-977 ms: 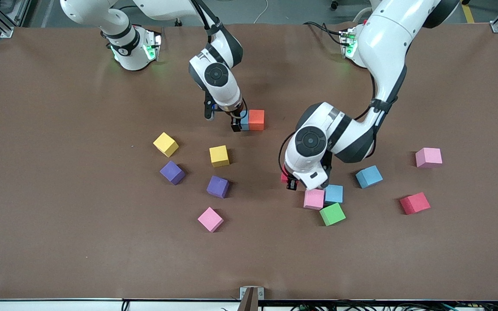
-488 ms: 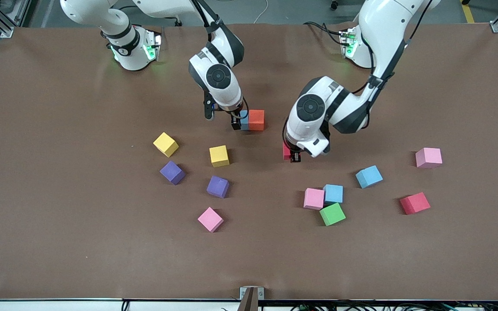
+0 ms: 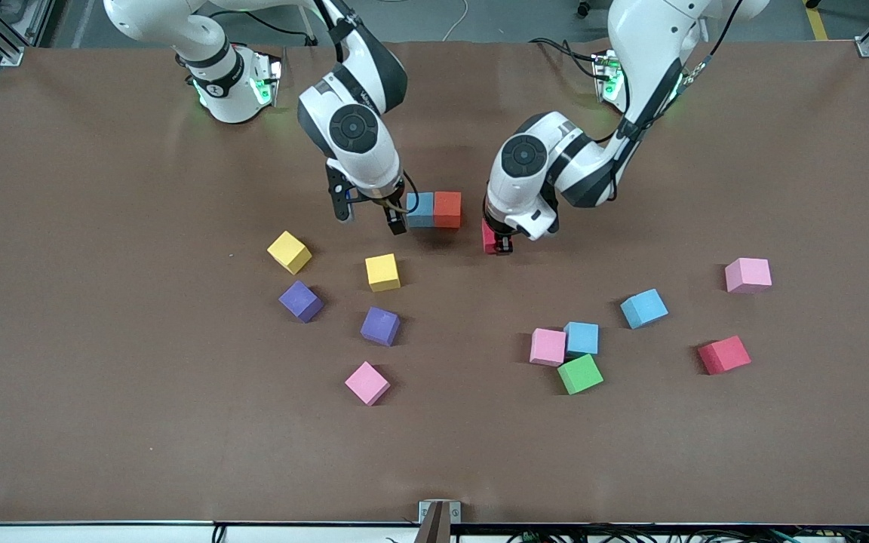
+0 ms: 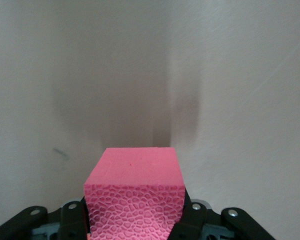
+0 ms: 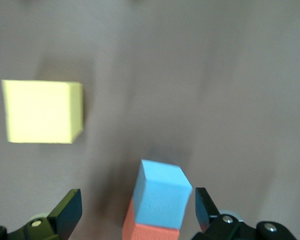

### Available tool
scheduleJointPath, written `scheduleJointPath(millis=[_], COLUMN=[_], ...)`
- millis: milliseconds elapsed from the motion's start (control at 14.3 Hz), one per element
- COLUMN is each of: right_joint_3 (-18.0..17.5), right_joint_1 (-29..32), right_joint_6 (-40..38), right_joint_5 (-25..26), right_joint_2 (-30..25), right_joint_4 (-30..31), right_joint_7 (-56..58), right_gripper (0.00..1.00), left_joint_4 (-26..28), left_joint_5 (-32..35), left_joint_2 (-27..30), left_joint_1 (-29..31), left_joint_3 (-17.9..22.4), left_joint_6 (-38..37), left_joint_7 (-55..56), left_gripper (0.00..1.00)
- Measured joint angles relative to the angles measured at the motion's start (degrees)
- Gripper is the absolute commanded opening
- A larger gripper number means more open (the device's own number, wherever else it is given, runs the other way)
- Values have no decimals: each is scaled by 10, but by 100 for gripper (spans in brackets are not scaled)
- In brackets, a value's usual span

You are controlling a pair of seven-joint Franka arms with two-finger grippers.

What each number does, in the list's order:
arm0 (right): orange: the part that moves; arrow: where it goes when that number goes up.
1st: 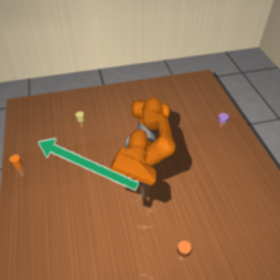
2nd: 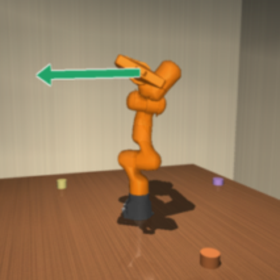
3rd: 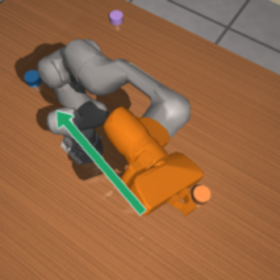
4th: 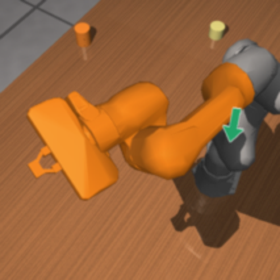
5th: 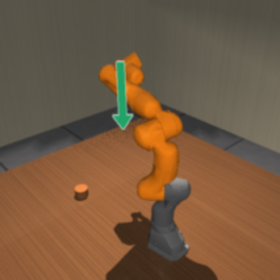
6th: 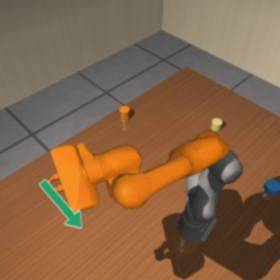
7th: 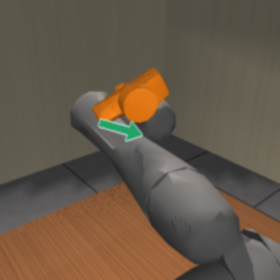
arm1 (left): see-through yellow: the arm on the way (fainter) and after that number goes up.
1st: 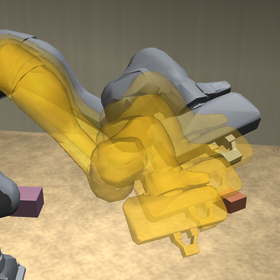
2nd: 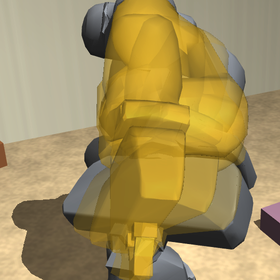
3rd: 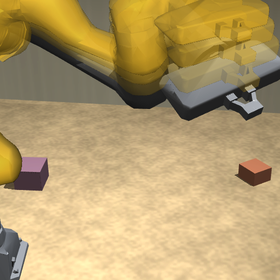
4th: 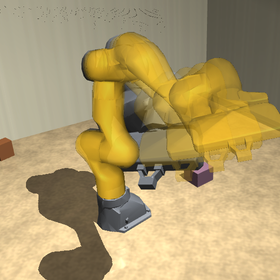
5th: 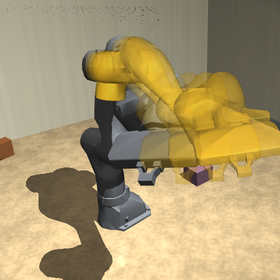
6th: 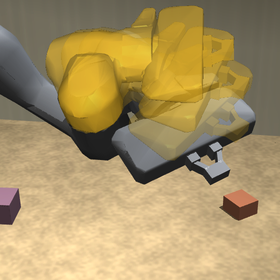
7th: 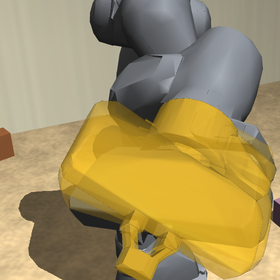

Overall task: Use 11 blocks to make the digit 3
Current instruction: 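Open the right gripper off the blue block and reach the yellow block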

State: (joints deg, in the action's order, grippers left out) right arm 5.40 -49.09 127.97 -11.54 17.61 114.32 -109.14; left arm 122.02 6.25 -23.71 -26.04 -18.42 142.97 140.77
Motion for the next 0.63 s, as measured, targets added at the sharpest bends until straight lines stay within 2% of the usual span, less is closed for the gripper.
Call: scheduleJointPath(millis=[209, 628], right_joint_3=[20, 27], right_joint_1=[22, 99], right_joint_6=[0, 1], right_joint_5=[10, 19], right_joint_2=[-1, -1], right_joint_4=[-2, -28], right_joint_7=[106, 301], right_gripper=[100, 100], left_joint_4=[26, 73], left_joint_5=[0, 0], left_joint_2=[8, 8], left_joint_1=[-24, -45], left_joint_3=[-3, -3], left_joint_6=[25, 94], left_joint_7=[24, 37], left_gripper=[16, 16])
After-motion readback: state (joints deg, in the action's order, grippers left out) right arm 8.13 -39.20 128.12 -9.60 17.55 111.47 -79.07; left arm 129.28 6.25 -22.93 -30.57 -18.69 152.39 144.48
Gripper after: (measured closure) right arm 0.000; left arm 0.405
